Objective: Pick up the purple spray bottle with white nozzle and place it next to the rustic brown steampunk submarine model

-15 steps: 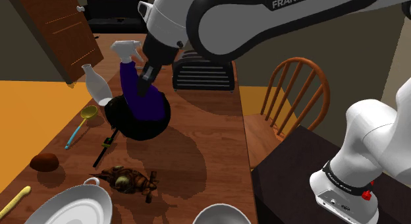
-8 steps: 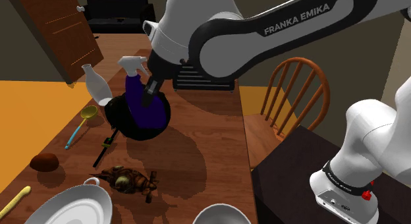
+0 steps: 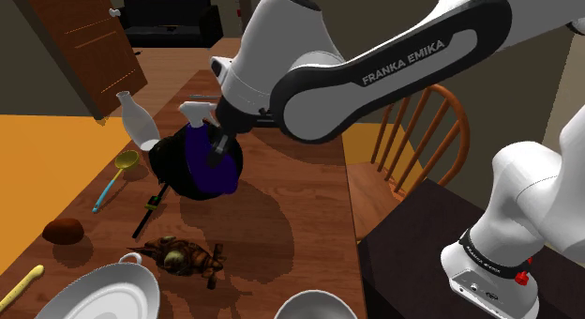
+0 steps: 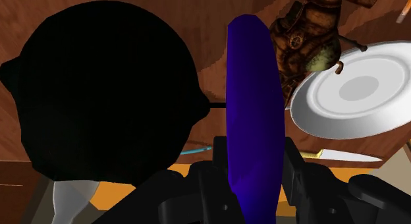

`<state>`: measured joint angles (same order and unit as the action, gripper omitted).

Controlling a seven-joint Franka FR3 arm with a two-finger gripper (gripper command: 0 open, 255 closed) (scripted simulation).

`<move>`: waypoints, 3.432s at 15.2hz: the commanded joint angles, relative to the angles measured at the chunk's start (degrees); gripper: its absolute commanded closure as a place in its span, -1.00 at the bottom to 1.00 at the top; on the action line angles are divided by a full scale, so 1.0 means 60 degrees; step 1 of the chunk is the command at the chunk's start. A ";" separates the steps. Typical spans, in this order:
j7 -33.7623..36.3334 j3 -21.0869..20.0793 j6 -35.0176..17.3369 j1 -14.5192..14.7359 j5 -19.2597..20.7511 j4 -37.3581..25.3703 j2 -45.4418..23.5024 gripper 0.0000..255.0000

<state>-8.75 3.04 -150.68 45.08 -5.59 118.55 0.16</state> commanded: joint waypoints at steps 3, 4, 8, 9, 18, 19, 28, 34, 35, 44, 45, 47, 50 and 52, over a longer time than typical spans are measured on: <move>-0.0089 -0.0008 -0.0498 0.0007 -0.0093 0.0310 -0.0182 1.00; -0.0115 -0.0011 -0.0620 0.0008 -0.0121 0.0381 -0.0234 1.00; -0.0231 -0.0026 -0.1109 0.0012 -0.0247 0.0645 -0.0462 1.00; -0.0264 -0.0032 -0.1231 0.0012 -0.0283 0.0706 -0.0523 1.00; -0.0640 -0.0130 -0.2312 -0.0019 -0.0699 0.1155 -0.1161 1.00; -0.0692 -0.0150 -0.2430 -0.0029 -0.0756 0.1194 -0.1241 1.00; -0.1255 -0.0463 -0.3474 -0.0226 -0.1366 0.1443 -0.2036 1.00; -0.1672 -0.0846 -0.4152 -0.0513 -0.1783 0.1508 -0.2638 1.00; -0.1723 -0.0907 -0.4240 -0.0561 -0.1830 0.1511 -0.2722 1.00; -0.1721 -0.0912 -0.4240 -0.0567 -0.1825 0.1511 -0.2722 -1.00; -0.1721 -0.0912 -0.4241 -0.0567 -0.1825 0.1511 -0.2723 -1.00; -0.1721 -0.0912 -0.4241 -0.0567 -0.1825 0.1511 -0.2723 -1.00; -0.1586 -0.0735 -0.3920 -0.0444 -0.1698 0.1959 -0.1962 -1.00; -0.1411 -0.0561 -0.3599 -0.0327 -0.1506 0.2322 -0.1283 -1.00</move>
<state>-17.52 -0.70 -173.26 42.99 -15.05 131.63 -9.33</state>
